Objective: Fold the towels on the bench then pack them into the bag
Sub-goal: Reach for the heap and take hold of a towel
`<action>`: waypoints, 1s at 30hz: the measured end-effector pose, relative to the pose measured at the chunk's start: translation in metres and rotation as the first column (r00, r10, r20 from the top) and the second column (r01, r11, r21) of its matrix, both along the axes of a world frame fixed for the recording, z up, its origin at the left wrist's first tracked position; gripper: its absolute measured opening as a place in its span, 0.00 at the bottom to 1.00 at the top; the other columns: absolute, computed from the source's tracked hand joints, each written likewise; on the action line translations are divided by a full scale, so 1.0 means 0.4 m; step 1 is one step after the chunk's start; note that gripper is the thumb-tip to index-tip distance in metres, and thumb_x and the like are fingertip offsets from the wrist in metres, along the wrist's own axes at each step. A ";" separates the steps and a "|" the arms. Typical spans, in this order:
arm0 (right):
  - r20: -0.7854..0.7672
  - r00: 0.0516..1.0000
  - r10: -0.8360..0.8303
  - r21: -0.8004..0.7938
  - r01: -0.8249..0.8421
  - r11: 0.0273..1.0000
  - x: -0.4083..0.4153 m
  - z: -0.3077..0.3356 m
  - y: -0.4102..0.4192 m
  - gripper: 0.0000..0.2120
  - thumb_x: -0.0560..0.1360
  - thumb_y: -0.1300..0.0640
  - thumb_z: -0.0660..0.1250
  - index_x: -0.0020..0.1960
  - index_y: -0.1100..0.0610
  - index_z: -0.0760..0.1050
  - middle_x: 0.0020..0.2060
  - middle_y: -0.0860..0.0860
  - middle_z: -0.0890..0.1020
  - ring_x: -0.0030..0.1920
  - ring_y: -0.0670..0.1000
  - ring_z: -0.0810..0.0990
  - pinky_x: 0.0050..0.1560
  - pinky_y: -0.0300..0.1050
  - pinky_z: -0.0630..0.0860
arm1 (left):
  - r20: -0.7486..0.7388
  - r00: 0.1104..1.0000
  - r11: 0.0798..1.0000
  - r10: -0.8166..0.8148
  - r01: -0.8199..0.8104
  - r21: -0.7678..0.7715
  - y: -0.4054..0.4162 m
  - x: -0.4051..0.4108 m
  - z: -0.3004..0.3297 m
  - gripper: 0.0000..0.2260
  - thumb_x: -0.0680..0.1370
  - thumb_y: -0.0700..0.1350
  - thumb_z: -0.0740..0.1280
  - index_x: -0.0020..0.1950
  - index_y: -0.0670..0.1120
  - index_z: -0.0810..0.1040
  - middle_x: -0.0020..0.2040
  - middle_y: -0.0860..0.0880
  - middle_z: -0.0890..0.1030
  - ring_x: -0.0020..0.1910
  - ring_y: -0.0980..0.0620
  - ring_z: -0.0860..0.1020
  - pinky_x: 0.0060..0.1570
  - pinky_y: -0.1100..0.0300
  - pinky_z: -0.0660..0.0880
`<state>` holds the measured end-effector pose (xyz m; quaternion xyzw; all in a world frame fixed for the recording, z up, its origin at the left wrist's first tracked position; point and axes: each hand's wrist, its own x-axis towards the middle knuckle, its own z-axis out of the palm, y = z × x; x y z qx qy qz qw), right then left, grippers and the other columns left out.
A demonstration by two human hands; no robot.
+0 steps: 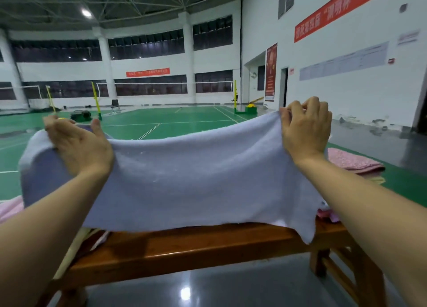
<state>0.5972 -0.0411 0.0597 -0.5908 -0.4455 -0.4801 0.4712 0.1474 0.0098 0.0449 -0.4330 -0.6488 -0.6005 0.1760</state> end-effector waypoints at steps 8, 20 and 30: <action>-0.058 0.997 0.045 -0.402 -0.065 0.913 -0.034 -0.265 0.206 0.15 0.81 0.50 0.64 0.47 0.62 0.76 0.44 0.61 0.75 0.46 0.60 0.70 0.45 0.55 0.67 | 0.039 0.999 0.943 0.005 0.008 -0.333 0.104 -0.003 -0.249 0.32 0.84 0.57 0.57 0.74 0.32 0.58 0.73 0.33 0.61 0.74 0.34 0.62 0.71 0.39 0.62; -0.344 0.931 0.122 -0.685 -0.338 0.646 -0.050 -0.518 0.379 0.17 0.84 0.47 0.58 0.60 0.59 0.75 0.57 0.59 0.75 0.59 0.60 0.71 0.61 0.55 0.69 | -0.214 0.969 0.780 -0.120 -0.041 -0.624 0.240 -0.025 -0.402 0.29 0.82 0.62 0.55 0.76 0.43 0.60 0.80 0.44 0.51 0.79 0.45 0.50 0.71 0.33 0.57; -0.386 0.766 0.514 -0.637 -0.625 0.451 -0.153 -0.469 0.179 0.19 0.81 0.45 0.63 0.34 0.49 0.66 0.29 0.45 0.71 0.32 0.50 0.71 0.36 0.50 0.67 | -0.253 0.822 0.638 -0.511 0.165 -0.753 0.049 0.225 -0.421 0.17 0.81 0.62 0.58 0.56 0.51 0.76 0.54 0.48 0.70 0.62 0.44 0.67 0.61 0.43 0.71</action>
